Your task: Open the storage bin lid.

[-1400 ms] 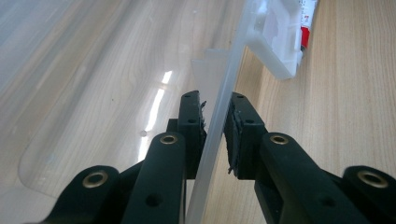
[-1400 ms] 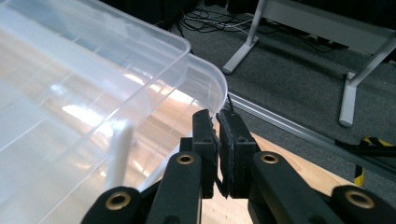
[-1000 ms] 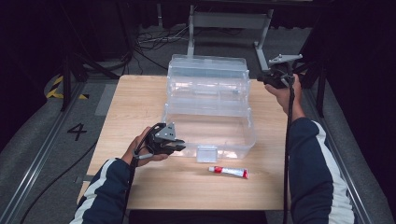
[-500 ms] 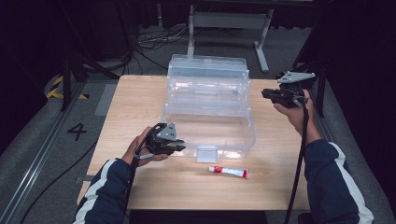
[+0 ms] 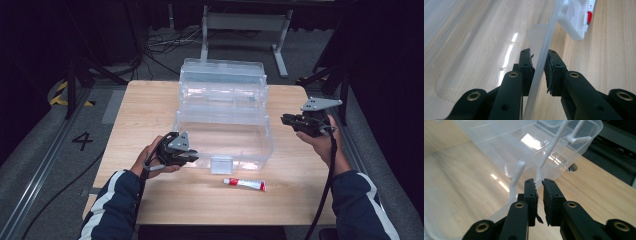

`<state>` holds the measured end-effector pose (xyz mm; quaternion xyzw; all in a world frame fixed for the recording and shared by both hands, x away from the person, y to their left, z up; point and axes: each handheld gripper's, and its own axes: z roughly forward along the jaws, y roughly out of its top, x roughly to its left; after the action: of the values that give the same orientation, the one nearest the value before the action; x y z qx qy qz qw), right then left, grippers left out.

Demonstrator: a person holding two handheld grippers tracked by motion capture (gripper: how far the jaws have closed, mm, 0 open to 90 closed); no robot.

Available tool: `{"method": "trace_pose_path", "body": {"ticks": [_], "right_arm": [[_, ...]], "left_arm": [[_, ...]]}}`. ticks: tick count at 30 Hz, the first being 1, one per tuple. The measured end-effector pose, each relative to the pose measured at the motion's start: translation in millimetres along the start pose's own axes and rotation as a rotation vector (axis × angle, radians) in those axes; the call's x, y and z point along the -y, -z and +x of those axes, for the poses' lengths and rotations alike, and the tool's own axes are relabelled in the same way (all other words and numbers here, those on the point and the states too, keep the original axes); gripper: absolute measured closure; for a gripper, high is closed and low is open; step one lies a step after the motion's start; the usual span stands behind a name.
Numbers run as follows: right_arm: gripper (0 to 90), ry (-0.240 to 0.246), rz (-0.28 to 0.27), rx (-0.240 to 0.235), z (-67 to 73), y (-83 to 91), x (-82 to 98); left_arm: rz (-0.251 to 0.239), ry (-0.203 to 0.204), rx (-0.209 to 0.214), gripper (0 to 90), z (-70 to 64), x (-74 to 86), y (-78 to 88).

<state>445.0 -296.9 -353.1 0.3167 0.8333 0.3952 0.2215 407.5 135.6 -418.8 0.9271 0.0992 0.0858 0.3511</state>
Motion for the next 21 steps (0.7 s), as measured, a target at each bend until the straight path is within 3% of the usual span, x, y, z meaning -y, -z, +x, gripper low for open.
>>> {"method": "trace_pose_path", "body": {"ticks": [5, 21], "right_arm": [[80.7, 0.004, 0.002, -0.032, 13.0, 8.6, 18.4], [79.9, 0.027, 0.027, -0.125, 44.8, 21.5, 51.0]], "left_arm": [[0.000, 0.000, 0.000, 77.0, -0.1, 0.0, -0.1], [0.004, -0.005, -0.002, 76.9, 0.0, -0.2, -0.1]]}}
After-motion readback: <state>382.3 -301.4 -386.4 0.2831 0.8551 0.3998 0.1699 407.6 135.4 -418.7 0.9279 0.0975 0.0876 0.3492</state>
